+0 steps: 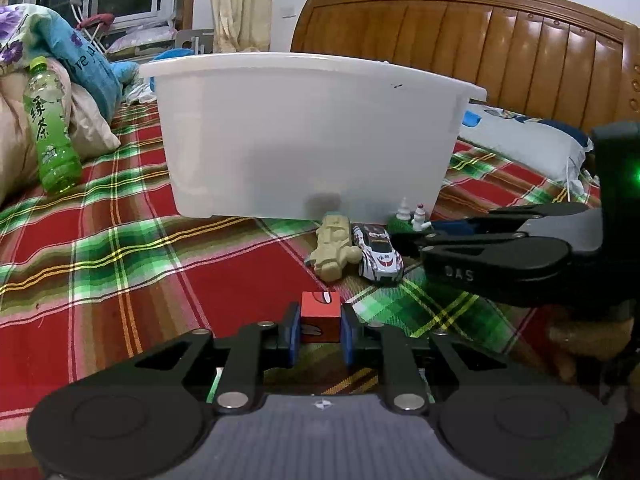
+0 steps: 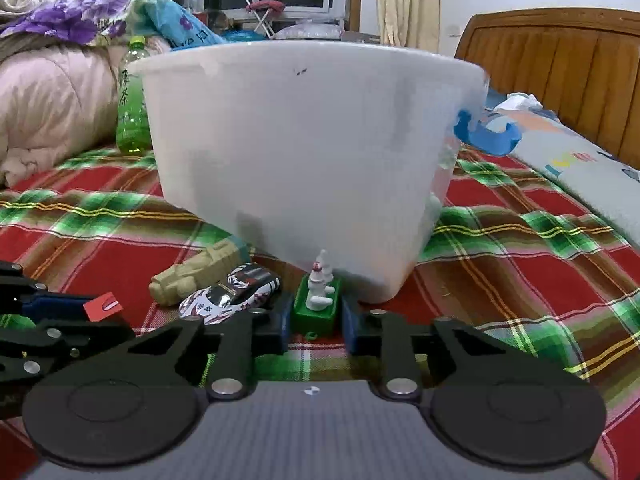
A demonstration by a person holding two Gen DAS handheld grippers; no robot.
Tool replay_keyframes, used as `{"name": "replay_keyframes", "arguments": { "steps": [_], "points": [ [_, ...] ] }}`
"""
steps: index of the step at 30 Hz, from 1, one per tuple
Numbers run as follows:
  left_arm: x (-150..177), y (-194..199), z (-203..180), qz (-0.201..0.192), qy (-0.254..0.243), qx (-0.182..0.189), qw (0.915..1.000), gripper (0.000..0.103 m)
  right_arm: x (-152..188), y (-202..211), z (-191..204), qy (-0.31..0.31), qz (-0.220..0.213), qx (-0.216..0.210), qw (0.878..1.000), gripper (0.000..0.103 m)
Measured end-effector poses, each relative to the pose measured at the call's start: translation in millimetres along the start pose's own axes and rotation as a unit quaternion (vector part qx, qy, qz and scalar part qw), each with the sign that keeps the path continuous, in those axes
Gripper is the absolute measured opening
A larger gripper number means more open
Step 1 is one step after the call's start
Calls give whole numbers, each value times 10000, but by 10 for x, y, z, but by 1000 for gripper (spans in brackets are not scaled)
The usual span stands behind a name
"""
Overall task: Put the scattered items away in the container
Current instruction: 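Grasp the red cube with the left tool while the right tool grasps the green-white figure, then carry the red cube and green-white figure over the tub and release both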
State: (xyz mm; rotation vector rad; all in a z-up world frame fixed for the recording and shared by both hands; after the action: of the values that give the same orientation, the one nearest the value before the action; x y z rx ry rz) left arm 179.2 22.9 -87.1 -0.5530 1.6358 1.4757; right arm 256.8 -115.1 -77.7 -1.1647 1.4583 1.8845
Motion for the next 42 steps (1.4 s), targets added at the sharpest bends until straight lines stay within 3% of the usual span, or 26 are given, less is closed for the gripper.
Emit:
{"name": "replay_keyframes", "arguments": {
  "steps": [11,16,29,36,42],
  "points": [
    [82,247,-128,-15,144,197,9997,23,162,476,140,302,-15,-354,9989,24],
    [3,420,-164,-202,212,209,9994,23,220,643,185,269,-14,-461,9986,24],
    [-1007,630,-91,-1042,71,20,9945,23,-637,989,74,77,-893,-579,9943,24],
    [-1453,448,44,-1123,262,-133,9932,23,-989,883,31,-10,-1091,-595,9922,24],
    [-1701,177,143,-1016,233,-397,9938,23,-1158,612,-79,-304,-917,-576,9937,24]
  ]
}}
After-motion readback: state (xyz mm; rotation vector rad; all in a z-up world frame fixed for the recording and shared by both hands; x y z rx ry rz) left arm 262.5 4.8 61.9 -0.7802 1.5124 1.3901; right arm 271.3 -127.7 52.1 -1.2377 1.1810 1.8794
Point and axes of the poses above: each gripper's, at about its wrist camera, not at the fingertips, and y roughly against the way its jaws point, z to its left, x to its underside, the point moved 6 cm from there along -y, roughly the way its jaws point, and after that the axes turned 8 degrees about -y, right-handed, at the moved point
